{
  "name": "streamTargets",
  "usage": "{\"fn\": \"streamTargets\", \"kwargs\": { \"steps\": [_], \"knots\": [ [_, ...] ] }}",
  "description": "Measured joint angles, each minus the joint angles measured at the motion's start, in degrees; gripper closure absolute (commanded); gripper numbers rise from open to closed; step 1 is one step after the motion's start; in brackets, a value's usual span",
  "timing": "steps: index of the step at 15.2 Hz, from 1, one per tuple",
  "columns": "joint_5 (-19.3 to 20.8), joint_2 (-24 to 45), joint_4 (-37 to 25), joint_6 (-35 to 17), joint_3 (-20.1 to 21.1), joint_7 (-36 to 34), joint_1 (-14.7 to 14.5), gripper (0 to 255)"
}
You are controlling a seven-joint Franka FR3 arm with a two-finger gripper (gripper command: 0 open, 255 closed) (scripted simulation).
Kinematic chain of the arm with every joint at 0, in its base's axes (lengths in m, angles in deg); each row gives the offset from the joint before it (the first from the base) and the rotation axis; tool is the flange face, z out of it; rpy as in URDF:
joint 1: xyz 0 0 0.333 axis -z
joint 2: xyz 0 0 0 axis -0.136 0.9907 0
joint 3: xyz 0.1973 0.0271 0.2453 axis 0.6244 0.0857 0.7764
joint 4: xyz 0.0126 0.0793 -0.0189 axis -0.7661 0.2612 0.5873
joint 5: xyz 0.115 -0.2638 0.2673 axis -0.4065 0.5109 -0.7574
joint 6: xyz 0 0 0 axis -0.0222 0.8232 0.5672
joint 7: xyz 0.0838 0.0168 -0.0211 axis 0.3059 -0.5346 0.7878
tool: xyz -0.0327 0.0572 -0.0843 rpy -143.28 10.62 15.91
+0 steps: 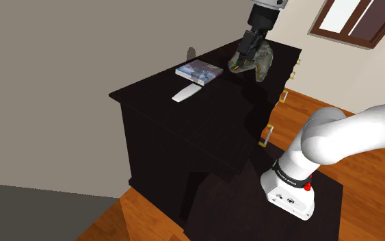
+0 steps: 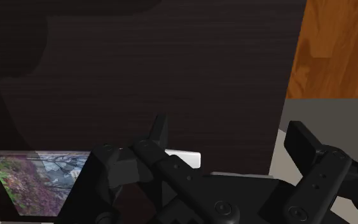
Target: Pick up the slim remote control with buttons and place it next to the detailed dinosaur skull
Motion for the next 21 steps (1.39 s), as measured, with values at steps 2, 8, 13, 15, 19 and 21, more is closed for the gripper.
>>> {"fn": "streamTargets", "kwargs": {
  "steps": [2, 8, 13, 15, 19, 21],
  "knots": [
    [-0.33, 0.71, 0.09, -0.80, 0.63, -1.35, 0.32, 0],
    [-2.57, 9.32, 0.48, -9.95, 6.34, -16.85, 4.50, 0],
    [-2.77, 18.74, -1.46, -17.49, 10.79, -31.27, 8.39, 0],
    [-2.16, 23.48, -3.38, -20.27, 12.34, -37.19, 9.99, 0],
    [-0.30, 31.11, -6.08, -24.80, 14.02, -48.37, 12.83, 0],
    [1.05, 35.31, -7.86, -26.96, 14.65, -54.29, 13.96, 0]
  ]
}}
